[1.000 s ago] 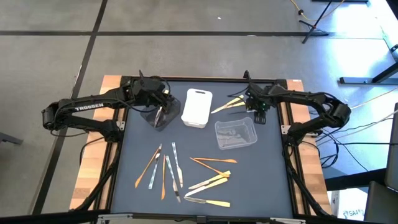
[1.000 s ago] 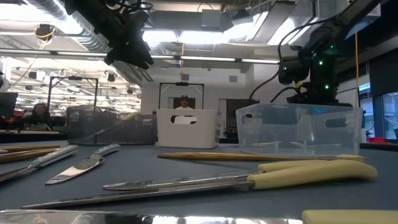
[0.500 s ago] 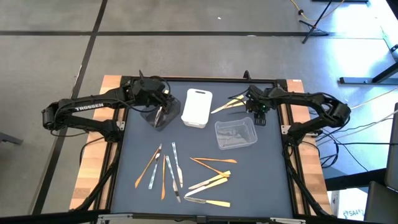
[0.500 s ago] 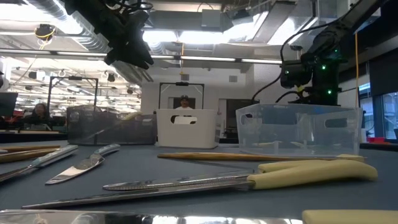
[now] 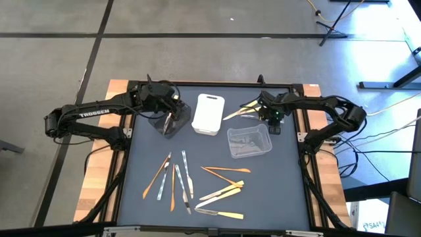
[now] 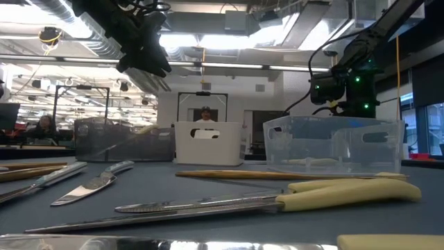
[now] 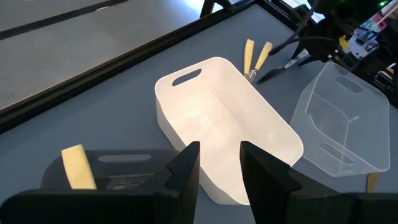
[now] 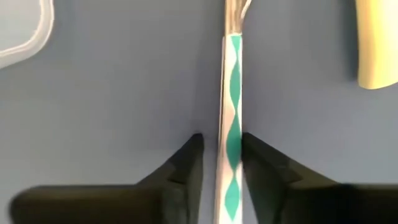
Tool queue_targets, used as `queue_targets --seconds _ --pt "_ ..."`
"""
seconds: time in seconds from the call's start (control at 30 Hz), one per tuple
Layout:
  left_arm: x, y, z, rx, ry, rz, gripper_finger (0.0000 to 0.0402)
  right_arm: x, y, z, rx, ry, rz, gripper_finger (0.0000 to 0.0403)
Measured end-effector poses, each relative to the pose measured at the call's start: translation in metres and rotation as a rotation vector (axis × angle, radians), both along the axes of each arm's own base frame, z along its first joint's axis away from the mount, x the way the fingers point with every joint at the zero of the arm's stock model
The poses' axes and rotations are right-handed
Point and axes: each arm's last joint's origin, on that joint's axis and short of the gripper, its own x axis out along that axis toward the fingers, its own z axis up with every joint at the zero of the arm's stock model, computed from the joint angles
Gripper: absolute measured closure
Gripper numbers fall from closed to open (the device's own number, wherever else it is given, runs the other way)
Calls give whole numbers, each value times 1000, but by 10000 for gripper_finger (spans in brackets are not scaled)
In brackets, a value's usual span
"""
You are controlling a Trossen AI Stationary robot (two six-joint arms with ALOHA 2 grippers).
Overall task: Sort silverware by color (type)
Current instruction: Put the top green knife into the transparent bin
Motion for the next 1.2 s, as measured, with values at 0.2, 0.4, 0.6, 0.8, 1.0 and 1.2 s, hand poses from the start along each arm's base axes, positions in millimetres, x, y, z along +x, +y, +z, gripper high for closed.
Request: queue_targets --seconds 0.2,0.4,0.6,0.8,1.0,1.2 --pt "0 0 0 0 0 0 293 0 0 0 -8 3 -1 370" --pt "0 0 0 0 0 0 293 0 0 0 -13 6 -2 391" --pt "0 0 0 0 -1 0 293 4 -3 7 -4 16 -4 385" --pt "0 0 0 0 0 0 293 9 -9 19 -23 31 -7 396" --pt "0 0 0 2 0 3 293 11 -12 31 -34 77 -15 395" --pt "0 0 0 2 0 3 293 10 -11 41 -3 124 -24 397"
